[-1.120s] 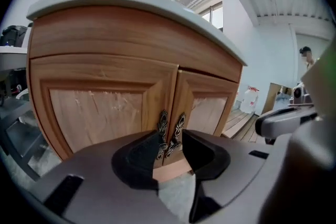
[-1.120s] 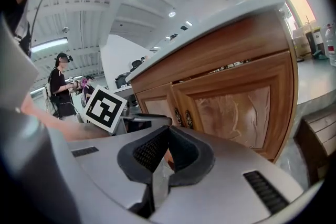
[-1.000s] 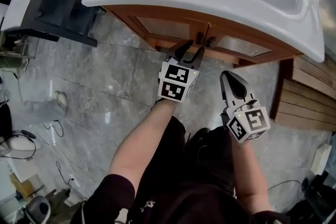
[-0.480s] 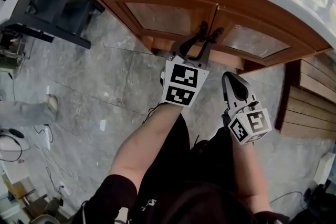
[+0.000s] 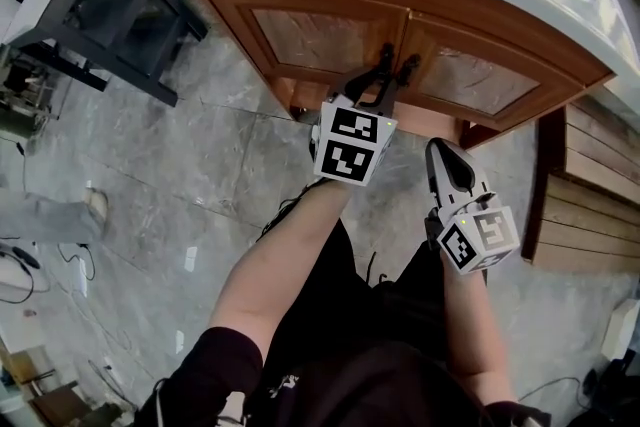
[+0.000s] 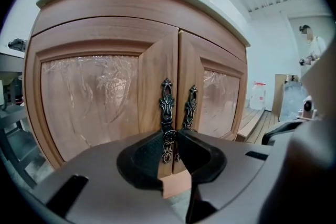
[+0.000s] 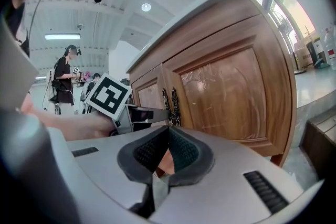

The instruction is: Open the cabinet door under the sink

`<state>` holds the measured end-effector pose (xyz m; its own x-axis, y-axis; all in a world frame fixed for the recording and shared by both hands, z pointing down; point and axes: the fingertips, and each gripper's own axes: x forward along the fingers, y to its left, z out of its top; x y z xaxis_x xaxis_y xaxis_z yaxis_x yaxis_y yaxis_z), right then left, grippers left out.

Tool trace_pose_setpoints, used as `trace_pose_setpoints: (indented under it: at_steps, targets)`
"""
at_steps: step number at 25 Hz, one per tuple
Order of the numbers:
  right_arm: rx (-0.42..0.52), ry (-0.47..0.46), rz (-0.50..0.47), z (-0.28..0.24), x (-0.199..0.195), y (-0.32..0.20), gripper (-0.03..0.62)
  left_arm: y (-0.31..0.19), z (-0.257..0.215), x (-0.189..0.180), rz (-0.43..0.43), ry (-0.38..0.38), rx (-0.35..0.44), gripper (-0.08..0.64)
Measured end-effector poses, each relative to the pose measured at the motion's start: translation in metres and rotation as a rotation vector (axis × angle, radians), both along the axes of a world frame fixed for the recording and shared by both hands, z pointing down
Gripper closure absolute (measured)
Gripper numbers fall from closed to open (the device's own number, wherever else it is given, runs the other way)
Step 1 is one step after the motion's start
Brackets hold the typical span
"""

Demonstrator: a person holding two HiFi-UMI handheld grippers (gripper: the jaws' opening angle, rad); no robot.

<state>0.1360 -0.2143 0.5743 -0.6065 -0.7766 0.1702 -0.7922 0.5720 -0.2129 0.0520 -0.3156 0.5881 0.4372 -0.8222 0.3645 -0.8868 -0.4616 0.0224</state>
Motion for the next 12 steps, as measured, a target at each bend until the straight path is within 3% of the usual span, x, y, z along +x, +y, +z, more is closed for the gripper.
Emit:
trace_pose_setpoints:
  at_steps: [6, 12]
  targets:
    - [0.013, -0.003, -0.019, -0.006, 0.0, 0.005, 0.577, 0.004, 0.001, -0.001, 0.019, 0.001, -0.01, 0.472]
    - [0.026, -0.006, -0.039, -0.005, 0.0, 0.002, 0.577, 0.018, -0.001, -0.003, 0.054, 0.05, -0.027, 0.474]
